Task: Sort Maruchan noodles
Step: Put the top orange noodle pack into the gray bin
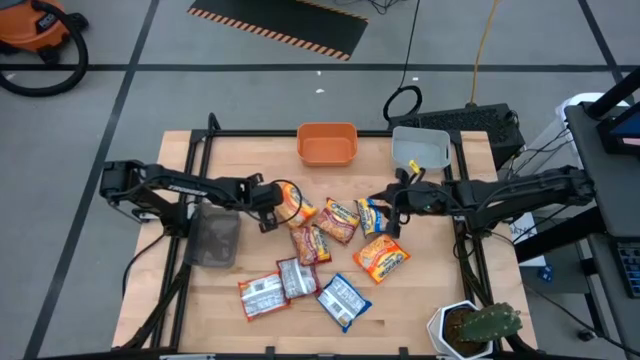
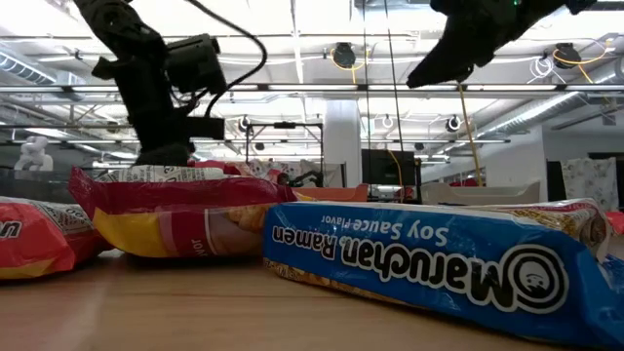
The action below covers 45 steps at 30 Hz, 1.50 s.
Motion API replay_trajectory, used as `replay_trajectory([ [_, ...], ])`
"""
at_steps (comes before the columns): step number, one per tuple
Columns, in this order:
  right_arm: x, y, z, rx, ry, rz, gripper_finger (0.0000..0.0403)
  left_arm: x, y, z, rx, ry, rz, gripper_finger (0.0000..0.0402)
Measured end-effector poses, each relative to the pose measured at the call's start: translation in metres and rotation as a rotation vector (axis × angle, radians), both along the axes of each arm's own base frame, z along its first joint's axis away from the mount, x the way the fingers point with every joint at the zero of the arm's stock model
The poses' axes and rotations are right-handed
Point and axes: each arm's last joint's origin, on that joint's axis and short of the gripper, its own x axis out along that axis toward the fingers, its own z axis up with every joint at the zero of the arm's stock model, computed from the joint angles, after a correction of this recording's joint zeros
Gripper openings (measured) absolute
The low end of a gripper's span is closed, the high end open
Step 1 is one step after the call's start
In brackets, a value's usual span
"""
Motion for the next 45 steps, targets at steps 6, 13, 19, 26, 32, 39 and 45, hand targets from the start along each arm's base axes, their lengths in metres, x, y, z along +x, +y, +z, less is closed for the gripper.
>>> replay_trajectory([
  [6, 0.006, -0.002, 0.001, 0.022, -0.107, -0.036, 0.0105, 0.016, -0.009, 0.031, 0.127, -0.099, -0.061, 0.0002],
  [13, 0.021, -0.003, -0.011, 0.049, -0.103, -0.070, 0.0128, 0.028, -0.013, 0.062, 0.298, -0.223, -0.031, 0.0001],
  [19, 0.047, -0.003, -0.031, 0.045, -0.112, -0.072, 0.0157, 0.043, -0.014, 0.078, 0.326, -0.409, -0.034, 0.0001],
  [26, 0.064, -0.007, -0.050, 0.010, -0.088, -0.073, 0.0199, 0.044, -0.017, 0.093, 0.352, -0.518, -0.034, 0.0001],
  [32, 0.072, -0.015, -0.058, 0.065, -0.098, -0.026, 0.0233, 0.038, -0.026, 0.113, 0.367, -0.624, -0.058, 0.0000],
  [39, 0.086, -0.013, -0.063, 0.130, -0.198, 0.071, 0.0252, 0.039, -0.035, 0.117, 0.381, -0.644, -0.121, 0.0000],
  [45, 0.092, -0.012, -0.068, 0.157, -0.232, 0.109, 0.0253, 0.039, -0.036, 0.116, 0.366, -0.649, -0.132, 0.0000],
])
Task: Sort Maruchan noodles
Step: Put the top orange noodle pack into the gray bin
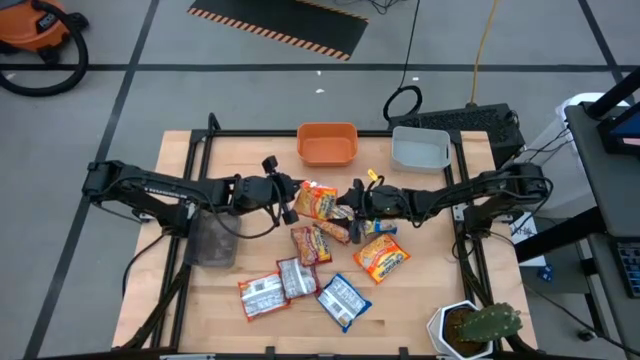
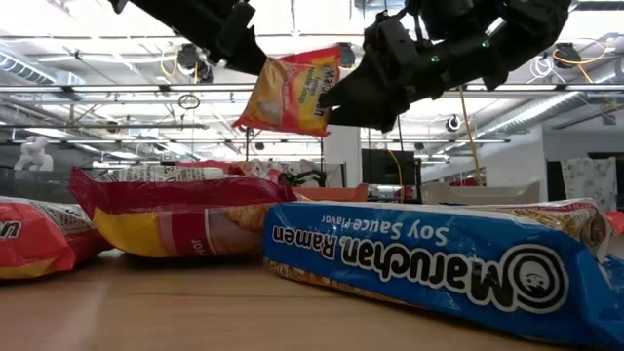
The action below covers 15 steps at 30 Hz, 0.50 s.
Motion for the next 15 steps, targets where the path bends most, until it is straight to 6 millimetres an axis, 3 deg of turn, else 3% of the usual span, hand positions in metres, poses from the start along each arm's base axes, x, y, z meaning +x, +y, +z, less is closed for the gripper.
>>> replay_trajectory([
  [9, 0.0034, -0.0001, 0.0048, -0.005, -0.079, -0.001, 0.0240, 0.0040, -0.0015, 0.0010, -0.036, -0.042, -0.042, 0.0000],
  [15, 0.0035, 0.0001, 0.0052, -0.018, -0.081, 0.004, 0.0197, 0.0054, -0.0035, 0.0039, -0.048, -0.079, -0.070, 0.0001],
])
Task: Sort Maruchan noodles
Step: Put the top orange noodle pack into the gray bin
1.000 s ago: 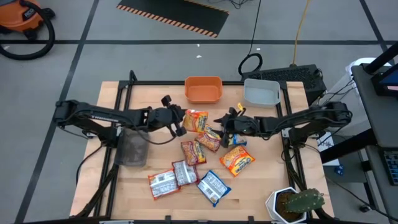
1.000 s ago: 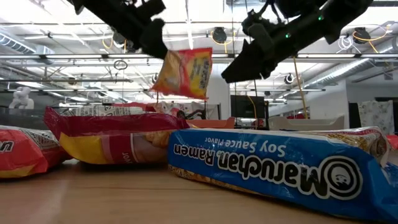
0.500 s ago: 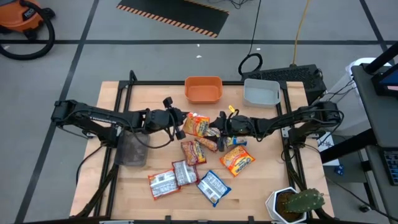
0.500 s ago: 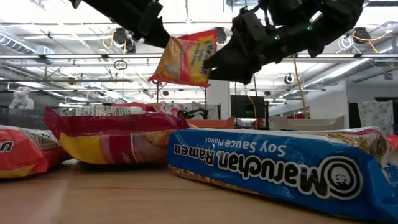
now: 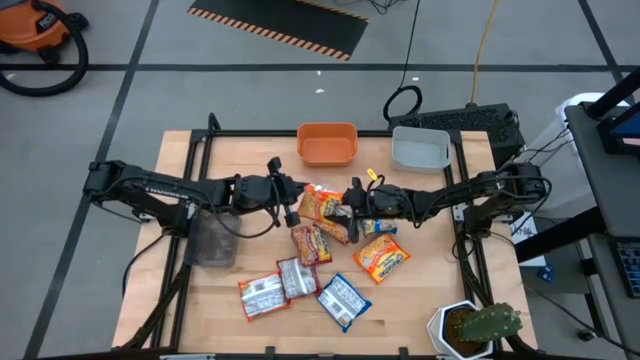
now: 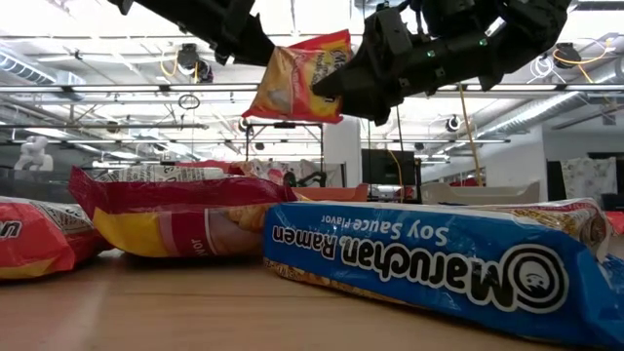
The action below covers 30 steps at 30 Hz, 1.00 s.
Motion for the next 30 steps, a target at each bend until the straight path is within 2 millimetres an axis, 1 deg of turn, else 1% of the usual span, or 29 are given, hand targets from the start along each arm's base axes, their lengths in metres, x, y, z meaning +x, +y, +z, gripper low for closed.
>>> replay_trajectory([
  [4, 0.000, -0.002, 0.000, 0.000, 0.004, -0.004, 0.0156, 0.000, -0.001, 0.000, 0.003, 0.001, -0.005, 0.0001],
  [8, -0.001, -0.005, -0.002, -0.019, 0.026, -0.010, 0.0129, 0.000, -0.002, -0.001, 0.002, 0.015, -0.010, 0.0001],
  [11, -0.002, -0.006, -0.002, -0.033, 0.044, -0.011, 0.0120, -0.001, -0.002, -0.003, -0.001, 0.034, -0.013, 0.0001],
  [16, -0.007, -0.008, 0.004, -0.071, 0.061, -0.008, 0.0121, -0.002, -0.005, -0.005, -0.014, 0.051, -0.013, 0.0001],
  [18, -0.010, -0.010, 0.008, -0.097, 0.062, -0.004, 0.0122, -0.002, -0.006, -0.005, -0.025, 0.048, -0.012, 0.0007],
  [21, -0.014, -0.012, 0.012, -0.138, 0.073, 0.007, 0.0119, -0.003, -0.011, -0.006, -0.033, 0.057, -0.015, 0.0031],
  [27, -0.024, -0.016, 0.020, -0.205, 0.117, 0.020, 0.0113, -0.006, -0.021, -0.010, -0.065, 0.081, 0.005, 0.0112],
  [30, -0.028, -0.021, 0.027, -0.245, 0.116, -0.022, 0.0115, -0.010, -0.027, -0.015, -0.068, 0.128, 0.026, 0.0152],
])
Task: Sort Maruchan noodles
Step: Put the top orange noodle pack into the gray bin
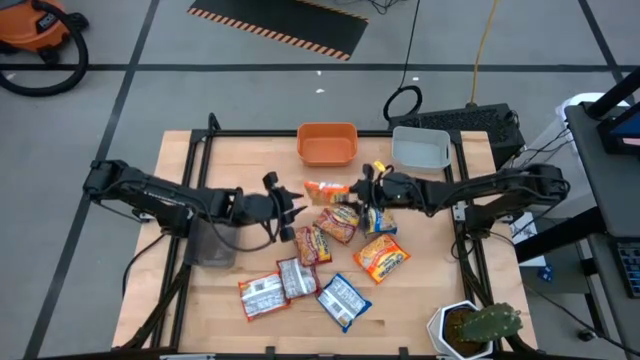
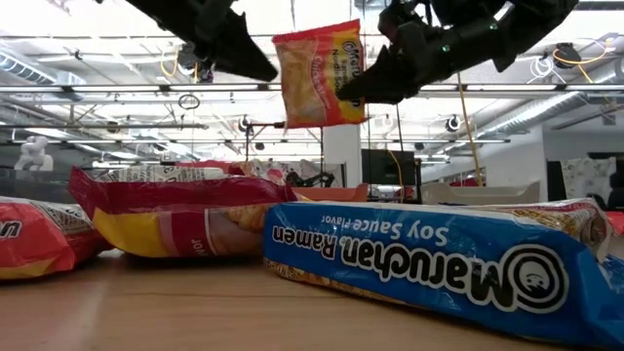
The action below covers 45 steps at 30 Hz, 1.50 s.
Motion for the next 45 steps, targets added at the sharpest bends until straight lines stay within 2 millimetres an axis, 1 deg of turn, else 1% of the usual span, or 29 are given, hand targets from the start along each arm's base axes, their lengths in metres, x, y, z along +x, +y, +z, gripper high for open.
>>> replay_trajectory([
  [4, -0.009, -0.006, 0.005, -0.012, 0.032, -0.016, 0.0116, -0.006, -0.002, -0.007, -0.005, 0.056, 0.080, 0.0189],
  [8, -0.019, -0.014, 0.015, -0.037, 0.035, -0.065, 0.0114, -0.012, -0.003, -0.014, -0.060, 0.120, 0.114, 0.0201],
  [11, -0.030, -0.019, 0.020, -0.090, 0.063, -0.166, 0.0115, -0.016, -0.003, -0.018, -0.117, 0.156, 0.138, 0.0202],
  [16, -0.051, -0.027, 0.031, -0.173, 0.112, -0.353, 0.0115, -0.019, -0.006, -0.023, -0.184, 0.152, 0.179, 0.0202],
  [20, -0.067, -0.036, 0.039, -0.219, 0.137, -0.526, 0.0115, -0.020, -0.011, -0.028, -0.203, 0.135, 0.174, 0.0202],
  [23, -0.076, -0.043, 0.040, -0.223, 0.158, -0.640, 0.0115, -0.020, -0.014, -0.034, -0.217, 0.089, 0.156, 0.0202],
  [27, -0.086, -0.055, 0.038, -0.160, 0.169, -0.759, 0.0115, -0.020, -0.017, -0.040, -0.219, 0.049, 0.132, 0.0202],
  [31, -0.094, -0.065, 0.034, -0.105, 0.200, -0.834, 0.0116, -0.021, -0.017, -0.045, -0.226, 0.031, 0.129, 0.0202],
  [37, -0.107, -0.079, 0.026, -0.044, 0.273, -0.940, 0.0116, -0.021, -0.017, -0.046, -0.244, 0.030, 0.118, 0.0202],
  [45, -0.126, -0.093, 0.013, 0.161, 0.377, -0.968, 0.0116, -0.021, -0.018, -0.046, -0.243, 0.030, 0.115, 0.0202],
])
